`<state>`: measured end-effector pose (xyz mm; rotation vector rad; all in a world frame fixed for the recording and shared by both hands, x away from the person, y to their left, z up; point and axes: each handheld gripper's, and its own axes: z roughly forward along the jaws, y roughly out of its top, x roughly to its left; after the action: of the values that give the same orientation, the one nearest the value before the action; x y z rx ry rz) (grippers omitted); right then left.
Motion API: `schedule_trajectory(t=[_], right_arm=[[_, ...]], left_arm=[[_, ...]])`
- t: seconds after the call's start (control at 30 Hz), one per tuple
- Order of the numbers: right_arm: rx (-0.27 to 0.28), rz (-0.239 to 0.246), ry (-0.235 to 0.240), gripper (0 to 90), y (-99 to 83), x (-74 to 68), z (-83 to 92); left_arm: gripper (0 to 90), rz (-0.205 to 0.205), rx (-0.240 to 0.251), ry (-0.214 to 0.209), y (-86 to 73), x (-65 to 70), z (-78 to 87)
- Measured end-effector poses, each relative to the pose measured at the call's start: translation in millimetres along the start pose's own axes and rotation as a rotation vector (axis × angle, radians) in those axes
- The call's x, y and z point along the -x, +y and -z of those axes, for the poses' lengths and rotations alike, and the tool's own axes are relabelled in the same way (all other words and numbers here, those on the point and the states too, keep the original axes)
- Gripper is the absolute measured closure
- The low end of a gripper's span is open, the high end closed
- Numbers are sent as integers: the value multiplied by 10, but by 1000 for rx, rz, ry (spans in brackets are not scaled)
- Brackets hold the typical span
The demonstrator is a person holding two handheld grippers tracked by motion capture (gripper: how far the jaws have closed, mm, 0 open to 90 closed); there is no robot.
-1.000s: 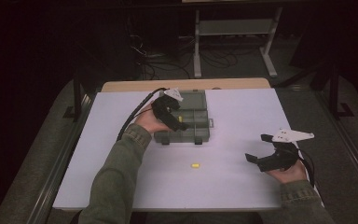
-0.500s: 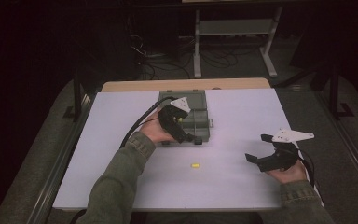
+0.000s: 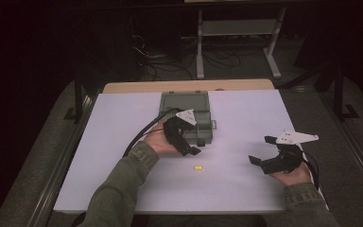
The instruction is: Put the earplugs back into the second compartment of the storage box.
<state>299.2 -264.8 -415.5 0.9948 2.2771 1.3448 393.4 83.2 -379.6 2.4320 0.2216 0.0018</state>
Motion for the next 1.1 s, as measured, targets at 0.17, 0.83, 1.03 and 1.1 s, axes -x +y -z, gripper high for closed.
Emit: schedule_trajectory(t=[0.17,0.83,1.03,1.1], right_arm=[[-1,0,-1,0,-1,1,-2],[-9,5,-2,0,-2,-9,-12],[-12,5,-1,0,-4,-10,-18],[-11,7,0,0,-4,-12,-18]], left_arm=[[3,-22,-25,-20,-46,86,-55],[273,-98,-17,-88,-189,320,-193],[342,-109,-43,-114,-222,355,-282],[363,-118,-59,-118,-226,364,-314]])
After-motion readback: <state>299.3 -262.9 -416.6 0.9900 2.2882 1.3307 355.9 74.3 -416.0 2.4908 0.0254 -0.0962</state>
